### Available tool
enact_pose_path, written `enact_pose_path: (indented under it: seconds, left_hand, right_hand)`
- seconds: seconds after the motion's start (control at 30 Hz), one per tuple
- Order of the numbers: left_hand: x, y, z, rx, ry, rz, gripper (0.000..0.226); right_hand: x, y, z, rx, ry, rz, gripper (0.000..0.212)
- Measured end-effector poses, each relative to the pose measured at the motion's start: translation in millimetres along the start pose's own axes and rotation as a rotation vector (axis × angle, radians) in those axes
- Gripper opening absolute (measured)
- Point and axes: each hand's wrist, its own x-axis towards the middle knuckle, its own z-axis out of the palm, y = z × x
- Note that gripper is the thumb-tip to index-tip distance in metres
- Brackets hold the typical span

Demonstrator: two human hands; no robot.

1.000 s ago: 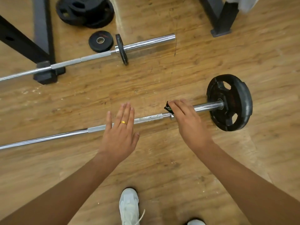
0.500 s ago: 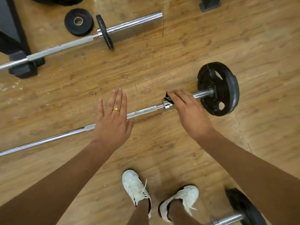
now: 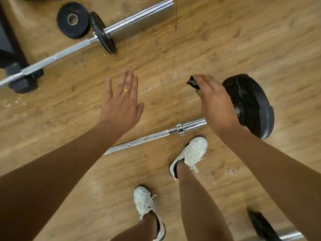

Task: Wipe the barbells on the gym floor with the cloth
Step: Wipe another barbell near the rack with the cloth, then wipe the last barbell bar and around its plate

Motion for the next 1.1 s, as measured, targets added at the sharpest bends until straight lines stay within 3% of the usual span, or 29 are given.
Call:
enact_pose_path:
  seconds: [0.47,0.7,0.9,1.1]
  left_hand:
    - [75.8,-20.9,-59.9,0.08,-0.05,0.047,0.075]
    - [114.6,-46.2,-36.5,0.042,-0.06,0.024,0.075]
    - [167.3,-94.2,11.5,0.032,-0.086,0.07,0.076]
    - [189.5,-158.2,23.8,-0.074,-0.085,0.059,0.075]
  right_hand:
    - [75.1,-12.3,-14.2,0.095,-0.05,-0.074,0.063]
    - [108.2,-19.9,1.3,0.091,-0.112,0.004,0.062]
    - [163.6,-33.9,38.7,0.04,-0.062,0.091,0.058]
    - [200.7,-91.8,66.3,0.003,-0.079,0.142,0.058]
